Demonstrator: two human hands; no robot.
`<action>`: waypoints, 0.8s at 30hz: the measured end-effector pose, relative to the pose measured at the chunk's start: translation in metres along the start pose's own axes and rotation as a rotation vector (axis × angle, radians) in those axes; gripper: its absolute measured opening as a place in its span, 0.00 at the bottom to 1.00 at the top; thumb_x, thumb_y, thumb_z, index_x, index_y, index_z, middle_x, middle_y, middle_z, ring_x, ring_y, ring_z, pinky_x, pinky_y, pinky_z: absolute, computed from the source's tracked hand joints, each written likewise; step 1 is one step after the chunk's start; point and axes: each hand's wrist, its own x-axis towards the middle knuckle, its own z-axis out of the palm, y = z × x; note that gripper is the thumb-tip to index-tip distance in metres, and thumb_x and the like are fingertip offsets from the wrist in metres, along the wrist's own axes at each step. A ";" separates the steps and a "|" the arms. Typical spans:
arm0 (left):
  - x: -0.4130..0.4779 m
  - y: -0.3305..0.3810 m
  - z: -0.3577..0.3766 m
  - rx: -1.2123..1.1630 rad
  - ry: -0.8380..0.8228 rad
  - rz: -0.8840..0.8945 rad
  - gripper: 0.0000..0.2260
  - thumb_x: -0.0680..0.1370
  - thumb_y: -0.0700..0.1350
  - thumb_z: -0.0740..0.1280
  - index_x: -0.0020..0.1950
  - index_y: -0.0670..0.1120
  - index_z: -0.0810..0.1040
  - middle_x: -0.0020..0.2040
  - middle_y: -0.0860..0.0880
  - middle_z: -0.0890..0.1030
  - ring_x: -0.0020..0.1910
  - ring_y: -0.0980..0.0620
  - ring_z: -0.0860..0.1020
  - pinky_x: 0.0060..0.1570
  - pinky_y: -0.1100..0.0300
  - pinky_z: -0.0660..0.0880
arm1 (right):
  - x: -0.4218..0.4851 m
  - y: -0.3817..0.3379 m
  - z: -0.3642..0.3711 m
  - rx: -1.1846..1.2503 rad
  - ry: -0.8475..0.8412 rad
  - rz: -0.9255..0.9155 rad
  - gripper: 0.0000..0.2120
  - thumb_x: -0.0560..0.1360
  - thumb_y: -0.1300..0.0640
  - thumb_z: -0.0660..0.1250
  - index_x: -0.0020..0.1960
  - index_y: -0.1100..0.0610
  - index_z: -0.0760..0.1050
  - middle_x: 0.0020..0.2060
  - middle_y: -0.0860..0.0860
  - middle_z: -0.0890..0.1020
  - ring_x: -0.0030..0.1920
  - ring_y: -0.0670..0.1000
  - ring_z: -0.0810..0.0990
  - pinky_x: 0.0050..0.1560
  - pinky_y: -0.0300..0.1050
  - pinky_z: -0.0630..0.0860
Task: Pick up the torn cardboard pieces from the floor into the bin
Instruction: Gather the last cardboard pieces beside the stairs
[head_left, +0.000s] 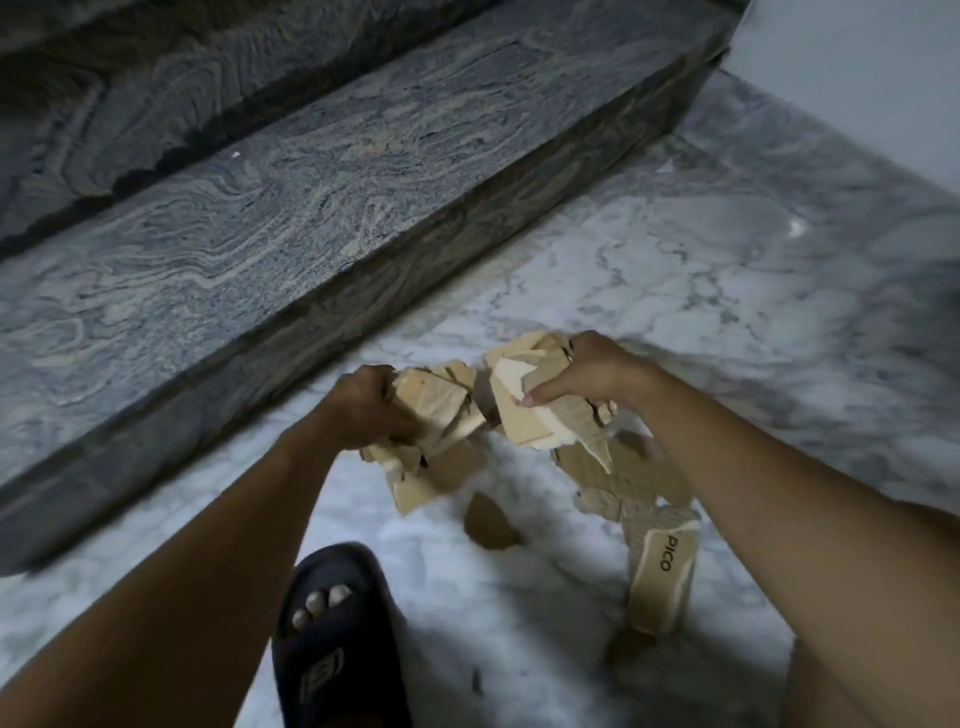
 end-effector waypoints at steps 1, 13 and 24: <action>-0.009 -0.001 -0.006 0.006 0.001 -0.013 0.18 0.63 0.45 0.81 0.48 0.50 0.80 0.44 0.49 0.83 0.39 0.53 0.78 0.36 0.62 0.72 | -0.002 0.002 0.014 -0.033 -0.005 -0.004 0.38 0.56 0.44 0.84 0.58 0.61 0.75 0.53 0.53 0.81 0.52 0.54 0.80 0.46 0.46 0.77; -0.066 0.012 0.097 0.454 -0.337 0.328 0.34 0.57 0.51 0.81 0.62 0.54 0.77 0.63 0.52 0.72 0.59 0.50 0.75 0.59 0.57 0.75 | -0.017 0.018 0.102 -0.009 0.111 -0.033 0.43 0.65 0.45 0.80 0.74 0.54 0.64 0.68 0.54 0.75 0.65 0.58 0.76 0.61 0.50 0.75; -0.043 0.020 0.112 0.463 -0.327 0.427 0.22 0.56 0.49 0.77 0.49 0.53 0.79 0.49 0.52 0.81 0.46 0.50 0.80 0.47 0.58 0.79 | -0.061 0.067 0.018 0.508 0.327 -0.081 0.28 0.66 0.53 0.81 0.62 0.52 0.75 0.53 0.45 0.79 0.52 0.47 0.77 0.39 0.34 0.71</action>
